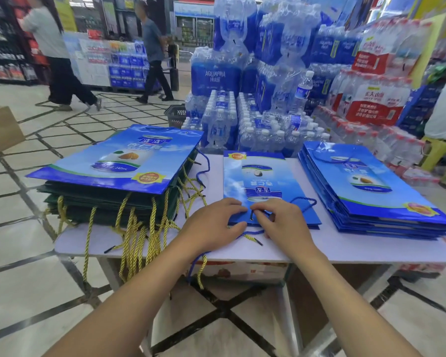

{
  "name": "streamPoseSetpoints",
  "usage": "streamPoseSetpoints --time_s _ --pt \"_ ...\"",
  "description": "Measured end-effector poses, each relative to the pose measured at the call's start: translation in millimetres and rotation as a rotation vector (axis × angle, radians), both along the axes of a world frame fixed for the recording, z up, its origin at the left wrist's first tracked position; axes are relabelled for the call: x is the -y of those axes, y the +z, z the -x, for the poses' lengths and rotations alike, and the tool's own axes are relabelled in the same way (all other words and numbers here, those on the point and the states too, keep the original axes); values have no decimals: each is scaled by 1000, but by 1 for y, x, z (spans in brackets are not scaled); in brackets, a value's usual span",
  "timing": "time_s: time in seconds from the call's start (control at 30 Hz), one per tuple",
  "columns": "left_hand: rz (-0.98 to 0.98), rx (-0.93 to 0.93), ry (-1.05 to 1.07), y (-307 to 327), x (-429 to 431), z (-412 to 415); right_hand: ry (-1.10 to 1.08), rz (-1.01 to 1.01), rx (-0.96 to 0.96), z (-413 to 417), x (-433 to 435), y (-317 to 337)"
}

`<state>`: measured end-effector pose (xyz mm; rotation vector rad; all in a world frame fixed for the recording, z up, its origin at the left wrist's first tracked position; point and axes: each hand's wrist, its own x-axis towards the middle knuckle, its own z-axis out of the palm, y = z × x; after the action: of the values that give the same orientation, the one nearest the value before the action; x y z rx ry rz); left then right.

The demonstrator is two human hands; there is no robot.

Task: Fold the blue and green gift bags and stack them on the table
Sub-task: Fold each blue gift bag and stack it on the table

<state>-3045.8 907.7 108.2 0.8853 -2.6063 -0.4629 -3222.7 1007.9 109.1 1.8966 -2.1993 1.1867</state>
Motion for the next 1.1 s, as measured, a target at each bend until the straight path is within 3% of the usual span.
streamPoseSetpoints --time_s 0.27,0.87,1.1 --pt "-2 18 2 2 -1 1 -24 20 -128 0 1 -5" --pt "-2 -51 -19 -4 1 1 -81 22 -224 -11 -7 -2" --pt "-17 -154 36 -1 1 -3 -47 338 -97 -9 -12 2"
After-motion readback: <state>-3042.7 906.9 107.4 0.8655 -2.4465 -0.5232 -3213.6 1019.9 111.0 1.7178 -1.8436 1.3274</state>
